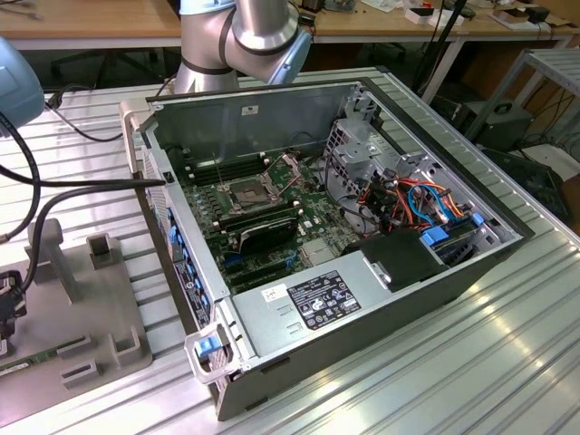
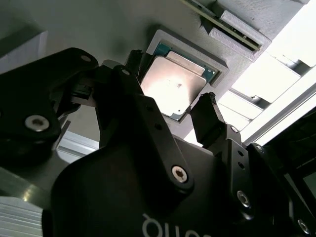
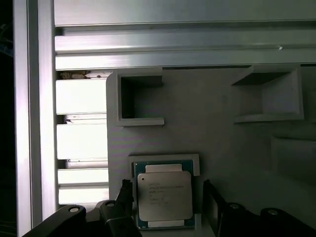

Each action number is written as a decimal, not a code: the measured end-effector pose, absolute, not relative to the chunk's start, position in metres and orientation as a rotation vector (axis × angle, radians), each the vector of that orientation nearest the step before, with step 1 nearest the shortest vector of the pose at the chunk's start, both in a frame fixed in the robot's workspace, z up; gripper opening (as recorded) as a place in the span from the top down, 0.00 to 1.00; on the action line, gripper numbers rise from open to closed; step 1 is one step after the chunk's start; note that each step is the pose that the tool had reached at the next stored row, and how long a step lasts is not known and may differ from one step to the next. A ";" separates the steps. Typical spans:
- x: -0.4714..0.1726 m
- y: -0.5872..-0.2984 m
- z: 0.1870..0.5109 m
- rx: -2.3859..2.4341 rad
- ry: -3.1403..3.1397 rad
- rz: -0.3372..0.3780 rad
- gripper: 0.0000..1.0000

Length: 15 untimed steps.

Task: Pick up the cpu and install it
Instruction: 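Pick up the cpu and move it towards the insertion slot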

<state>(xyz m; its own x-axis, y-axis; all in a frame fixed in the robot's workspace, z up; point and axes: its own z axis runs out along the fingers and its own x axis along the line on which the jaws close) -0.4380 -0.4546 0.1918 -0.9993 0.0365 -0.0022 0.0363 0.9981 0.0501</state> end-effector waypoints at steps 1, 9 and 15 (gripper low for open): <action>-0.438 -0.454 0.191 0.057 3.137 0.079 0.32; -0.438 -0.453 0.190 -0.004 3.139 0.075 0.32; -0.438 -0.453 0.190 -0.006 3.138 0.075 0.32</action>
<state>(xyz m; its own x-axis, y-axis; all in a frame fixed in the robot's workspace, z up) -0.4382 -0.4534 0.1900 -1.0000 -0.0041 -0.0024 -0.0042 0.9988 0.0478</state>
